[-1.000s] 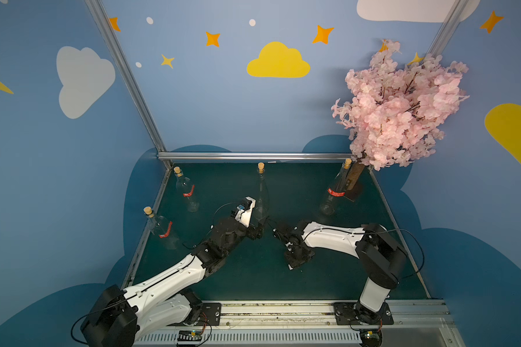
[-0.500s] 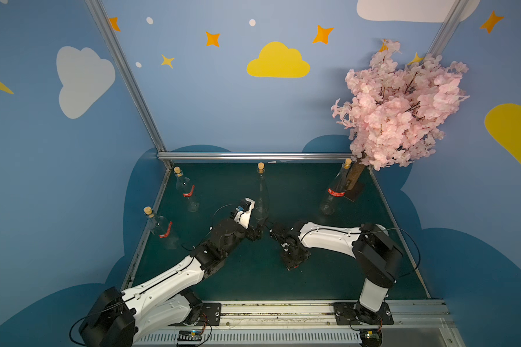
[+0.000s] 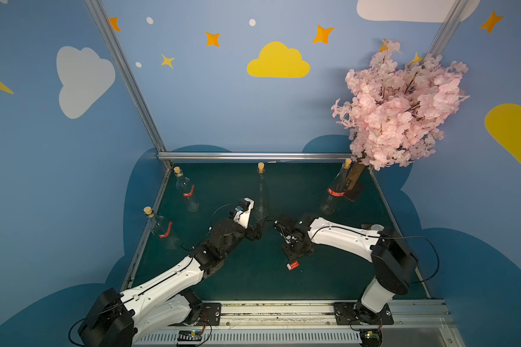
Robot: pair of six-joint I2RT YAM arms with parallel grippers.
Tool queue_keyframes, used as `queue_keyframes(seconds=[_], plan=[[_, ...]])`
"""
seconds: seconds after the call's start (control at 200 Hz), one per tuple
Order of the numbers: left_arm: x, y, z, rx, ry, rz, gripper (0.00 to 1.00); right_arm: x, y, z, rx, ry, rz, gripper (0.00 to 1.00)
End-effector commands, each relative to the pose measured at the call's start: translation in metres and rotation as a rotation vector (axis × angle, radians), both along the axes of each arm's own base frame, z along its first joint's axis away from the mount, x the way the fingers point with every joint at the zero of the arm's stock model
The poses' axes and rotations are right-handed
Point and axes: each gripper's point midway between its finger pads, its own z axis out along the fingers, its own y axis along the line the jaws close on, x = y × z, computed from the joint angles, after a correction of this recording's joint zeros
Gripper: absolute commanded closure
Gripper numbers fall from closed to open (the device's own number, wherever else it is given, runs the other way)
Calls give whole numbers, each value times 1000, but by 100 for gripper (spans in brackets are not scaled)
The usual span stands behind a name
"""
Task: Remove the label from the bottle
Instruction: Place the label at the center of the board.
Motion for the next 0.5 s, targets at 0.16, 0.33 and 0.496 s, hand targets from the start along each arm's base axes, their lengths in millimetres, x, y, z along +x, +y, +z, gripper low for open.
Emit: queue_keyframes(seconds=[0.16,0.33,0.496], plan=[[0,3,18,-7,-8,2,16,28,-21,90,148,-253,-31,51],[29,16,48,5,-60,68,17,48,-46,121,203,-411,-95,51],[68,10,75,20,-155,66,17,59,-52,139,312,-550,-86,39]])
